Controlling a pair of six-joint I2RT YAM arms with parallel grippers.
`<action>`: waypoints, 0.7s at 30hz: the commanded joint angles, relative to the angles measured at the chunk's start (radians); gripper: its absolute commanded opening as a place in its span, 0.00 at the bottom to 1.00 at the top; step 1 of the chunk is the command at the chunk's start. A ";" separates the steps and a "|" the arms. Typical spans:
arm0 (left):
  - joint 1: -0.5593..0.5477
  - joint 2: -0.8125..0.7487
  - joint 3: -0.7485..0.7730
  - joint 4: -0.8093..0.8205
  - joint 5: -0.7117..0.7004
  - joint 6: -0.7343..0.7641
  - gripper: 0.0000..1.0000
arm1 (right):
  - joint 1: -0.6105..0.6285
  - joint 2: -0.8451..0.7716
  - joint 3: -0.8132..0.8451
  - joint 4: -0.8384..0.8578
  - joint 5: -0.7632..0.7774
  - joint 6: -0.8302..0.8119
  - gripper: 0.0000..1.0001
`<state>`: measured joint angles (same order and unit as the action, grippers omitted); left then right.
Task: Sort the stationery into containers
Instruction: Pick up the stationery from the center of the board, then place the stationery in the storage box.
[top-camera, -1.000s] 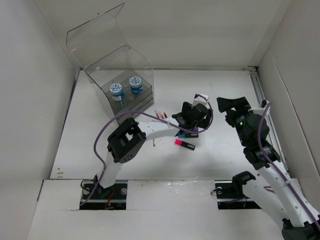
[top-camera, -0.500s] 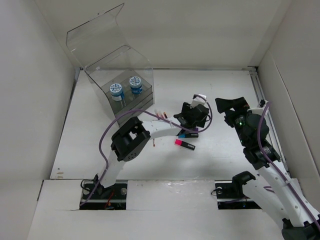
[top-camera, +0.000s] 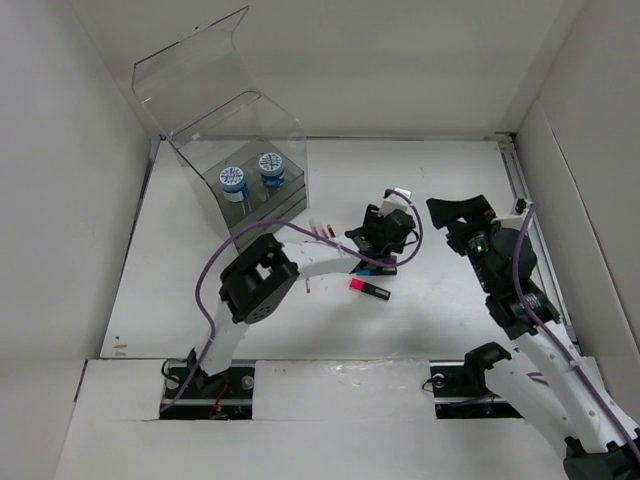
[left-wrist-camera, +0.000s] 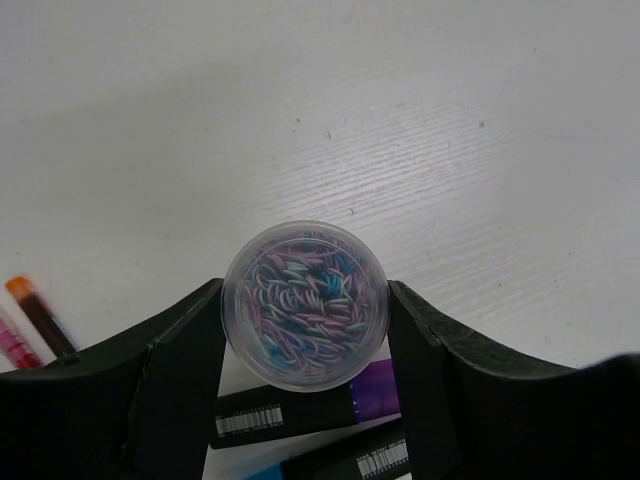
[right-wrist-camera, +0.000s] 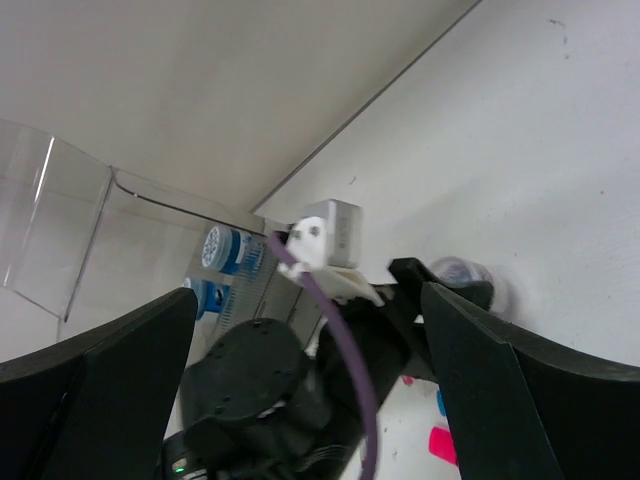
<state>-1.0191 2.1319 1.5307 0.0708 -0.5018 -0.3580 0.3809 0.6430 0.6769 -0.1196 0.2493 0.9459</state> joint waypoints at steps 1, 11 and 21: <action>0.011 -0.182 -0.017 0.121 -0.076 0.043 0.34 | 0.006 -0.005 -0.004 0.043 -0.019 -0.010 1.00; 0.215 -0.519 -0.219 0.139 -0.202 0.007 0.34 | 0.006 -0.014 -0.004 0.052 -0.039 -0.010 1.00; 0.485 -0.684 -0.339 0.058 -0.223 -0.098 0.34 | 0.006 0.004 -0.004 0.061 -0.073 -0.019 1.00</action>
<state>-0.5457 1.4818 1.2079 0.1375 -0.6926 -0.4217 0.3809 0.6464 0.6704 -0.1165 0.1959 0.9398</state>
